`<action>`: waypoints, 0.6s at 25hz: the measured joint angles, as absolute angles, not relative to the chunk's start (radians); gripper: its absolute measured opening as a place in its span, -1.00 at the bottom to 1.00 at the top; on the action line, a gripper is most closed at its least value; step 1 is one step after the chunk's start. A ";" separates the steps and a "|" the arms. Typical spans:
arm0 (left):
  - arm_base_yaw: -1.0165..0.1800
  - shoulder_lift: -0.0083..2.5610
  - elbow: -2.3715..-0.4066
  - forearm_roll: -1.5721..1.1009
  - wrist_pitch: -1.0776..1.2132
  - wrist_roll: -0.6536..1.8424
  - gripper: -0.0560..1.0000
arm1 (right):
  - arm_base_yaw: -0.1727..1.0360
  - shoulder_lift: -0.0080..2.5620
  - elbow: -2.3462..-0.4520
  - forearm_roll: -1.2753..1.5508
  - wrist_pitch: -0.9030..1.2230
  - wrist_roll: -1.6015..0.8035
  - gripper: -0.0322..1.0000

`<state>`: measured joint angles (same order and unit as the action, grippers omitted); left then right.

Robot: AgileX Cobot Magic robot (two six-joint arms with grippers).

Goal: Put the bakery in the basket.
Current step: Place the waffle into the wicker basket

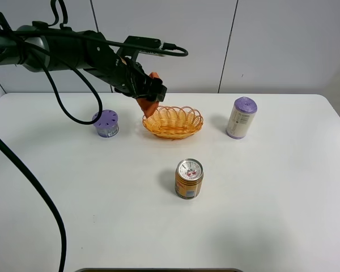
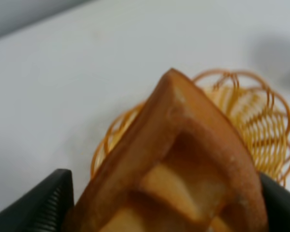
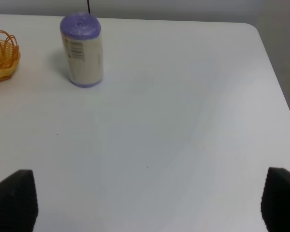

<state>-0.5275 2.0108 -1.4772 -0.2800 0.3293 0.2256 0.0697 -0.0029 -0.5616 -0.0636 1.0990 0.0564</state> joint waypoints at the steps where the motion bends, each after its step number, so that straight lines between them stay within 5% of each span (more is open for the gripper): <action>1: -0.534 2.019 -1.477 -0.282 0.298 0.226 0.42 | 0.070 -0.003 -0.562 -0.064 1.099 0.056 0.83; 15: -0.610 2.138 -1.477 -0.339 0.040 0.211 0.42 | 0.070 -0.003 -0.562 -0.064 1.099 0.056 0.83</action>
